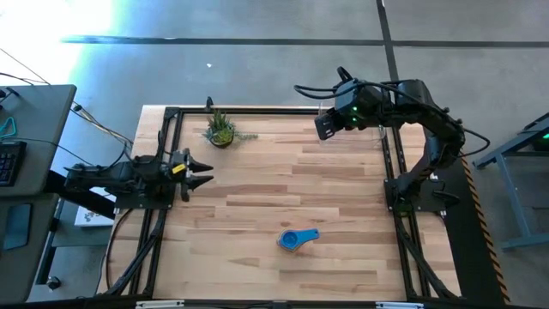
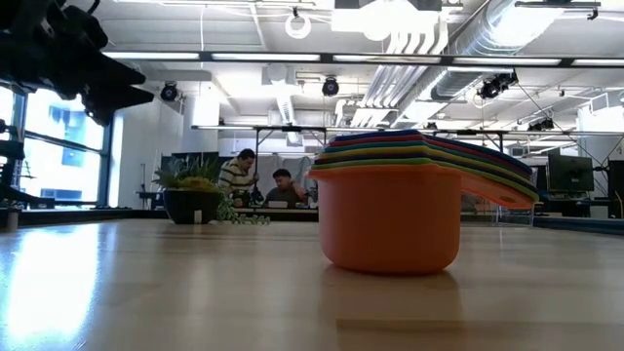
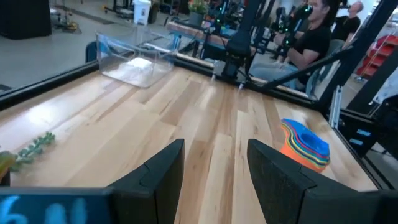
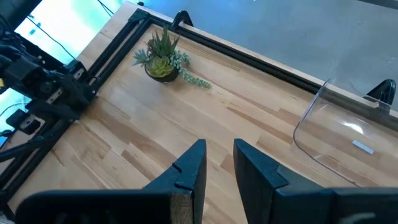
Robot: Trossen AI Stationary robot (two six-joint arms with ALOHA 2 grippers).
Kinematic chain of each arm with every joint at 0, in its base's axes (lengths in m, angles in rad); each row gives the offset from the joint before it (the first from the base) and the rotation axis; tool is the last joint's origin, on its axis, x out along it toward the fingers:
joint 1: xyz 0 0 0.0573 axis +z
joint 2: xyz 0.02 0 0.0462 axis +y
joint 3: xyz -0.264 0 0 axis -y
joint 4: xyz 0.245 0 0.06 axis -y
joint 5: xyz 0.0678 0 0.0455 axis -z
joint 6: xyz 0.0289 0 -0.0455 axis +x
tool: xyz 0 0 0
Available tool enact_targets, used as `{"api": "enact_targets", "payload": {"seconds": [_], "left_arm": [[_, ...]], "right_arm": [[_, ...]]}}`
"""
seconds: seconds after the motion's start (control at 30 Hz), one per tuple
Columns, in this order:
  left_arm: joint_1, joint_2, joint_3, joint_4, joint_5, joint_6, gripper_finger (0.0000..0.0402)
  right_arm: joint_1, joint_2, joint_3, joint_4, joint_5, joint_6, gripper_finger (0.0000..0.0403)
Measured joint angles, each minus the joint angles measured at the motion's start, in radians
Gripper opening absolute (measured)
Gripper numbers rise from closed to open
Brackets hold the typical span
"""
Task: Nest measuring cups in basket
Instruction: Put the stacked measuring cups into the transparent bin
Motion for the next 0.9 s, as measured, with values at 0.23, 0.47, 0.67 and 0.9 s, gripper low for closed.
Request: {"api": "enact_targets", "payload": {"seconds": [0.23,0.47,0.67,0.9], "left_arm": [[0.0,0.014,-0.043,0.021,0.013,0.046,0.0168],[0.0,0.023,-0.044,0.017,0.015,0.138,0.0168],[0.0,0.043,-0.044,0.018,0.012,0.2,0.0168],[0.0,0.043,-0.044,0.019,0.011,0.2,0.0168]], "right_arm": [[0.0,0.0,0.0,0.0,-0.001,-0.003,0.0073],[0.001,0.0,0.0,-0.004,-0.008,-0.012,0.0073],[0.005,0.004,0.001,-0.004,-0.057,-0.036,0.0074],[0.047,0.021,0.001,-0.004,-0.087,-0.111,0.0115]]}}
